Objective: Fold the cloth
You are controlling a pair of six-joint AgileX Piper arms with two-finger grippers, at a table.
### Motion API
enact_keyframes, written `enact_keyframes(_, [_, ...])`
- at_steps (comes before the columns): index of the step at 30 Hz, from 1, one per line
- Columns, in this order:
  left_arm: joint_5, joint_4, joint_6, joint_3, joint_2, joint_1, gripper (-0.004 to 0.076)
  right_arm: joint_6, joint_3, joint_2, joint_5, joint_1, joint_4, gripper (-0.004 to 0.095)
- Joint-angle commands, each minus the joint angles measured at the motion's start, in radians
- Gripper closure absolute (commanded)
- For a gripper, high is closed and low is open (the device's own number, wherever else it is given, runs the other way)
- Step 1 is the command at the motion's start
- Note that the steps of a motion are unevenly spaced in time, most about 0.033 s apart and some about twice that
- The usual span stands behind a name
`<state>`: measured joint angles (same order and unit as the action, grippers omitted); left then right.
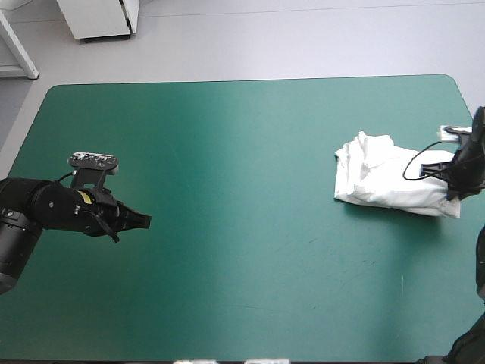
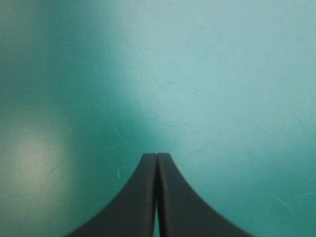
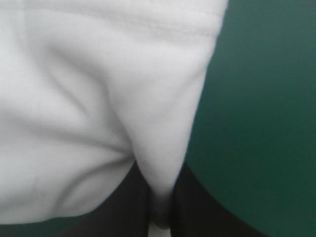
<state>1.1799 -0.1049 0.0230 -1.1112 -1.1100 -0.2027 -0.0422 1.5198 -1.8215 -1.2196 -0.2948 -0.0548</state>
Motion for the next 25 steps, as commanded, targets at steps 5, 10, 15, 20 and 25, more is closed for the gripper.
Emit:
enact_keyframes(5, [-0.027, -0.020, 0.000, -0.020, 0.021, 0.003, 0.0733, 0.009, 0.022, 0.058, 0.031, -0.121, -0.027, 0.0925])
enact_keyframes(10, [-0.029, -0.020, 0.000, -0.020, 0.021, 0.003, 0.0733, 0.020, 0.022, 0.053, 0.037, -0.122, -0.022, 0.0922])
enact_keyframes(15, [-0.029, -0.020, 0.000, -0.020, 0.021, 0.003, 0.0733, 0.029, 0.022, 0.053, 0.004, -0.122, 0.009, 0.0735])
enact_keyframes(20, [-0.020, -0.020, 0.000, -0.020, 0.021, 0.003, 0.0733, 0.071, 0.022, 0.068, -0.030, -0.122, 0.025, 0.0350])
enact_keyframes(25, [-0.008, -0.017, 0.000, -0.025, 0.026, 0.003, 0.0733, 0.087, 0.022, 0.191, -0.030, -0.122, -0.041, 0.0367])
